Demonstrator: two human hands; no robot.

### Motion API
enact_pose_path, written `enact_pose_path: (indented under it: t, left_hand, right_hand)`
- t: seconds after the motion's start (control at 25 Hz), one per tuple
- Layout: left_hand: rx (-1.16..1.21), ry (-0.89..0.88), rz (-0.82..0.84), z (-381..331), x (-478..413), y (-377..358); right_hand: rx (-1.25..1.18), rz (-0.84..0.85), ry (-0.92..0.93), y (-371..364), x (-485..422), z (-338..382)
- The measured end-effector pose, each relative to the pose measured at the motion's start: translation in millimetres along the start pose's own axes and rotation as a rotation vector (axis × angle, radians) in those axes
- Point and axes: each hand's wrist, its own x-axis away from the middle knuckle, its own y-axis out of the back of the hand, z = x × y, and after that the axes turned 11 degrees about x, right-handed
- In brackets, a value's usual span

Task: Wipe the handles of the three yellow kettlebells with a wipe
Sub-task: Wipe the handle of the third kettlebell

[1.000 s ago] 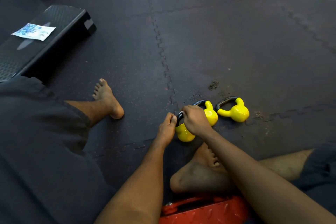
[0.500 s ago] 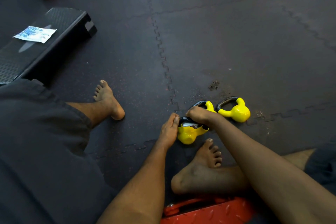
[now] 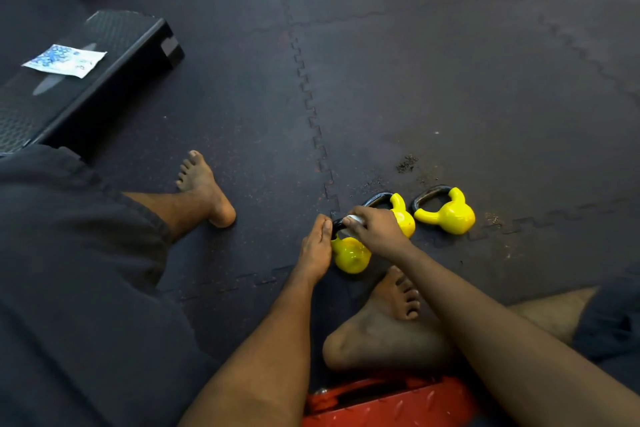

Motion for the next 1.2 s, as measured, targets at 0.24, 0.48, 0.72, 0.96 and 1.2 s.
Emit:
enact_pose_path:
  t: [0.24,0.48,0.72,0.96,1.2]
  left_hand:
    - [-0.01,-0.002,0.012,0.8,0.6,0.6]
    - [-0.028,-0.019,0.003,5.4,-1.4,4.9]
    - [-0.046,-0.013,0.029,2.9,-1.3,4.1]
    - [-0.048,-0.016,0.056,-0.6,-1.2,2.1]
    - [-0.041,-0.004,0.027,0.9,-3.5,3.8]
  right_hand:
    - [-0.039,0.484,-0.111,29.2,-18.2,-4.8]
    - [-0.101,0.122,-0.137,13.9,-12.8,12.3]
    - [-0.008,0.417,-0.033,27.0,-22.0,7.9]
    - [0.052,0.494,-0.035,38.1,-27.3,5.5]
    - [-0.02,-0.115,-0.033,6.6,2.9,18.4]
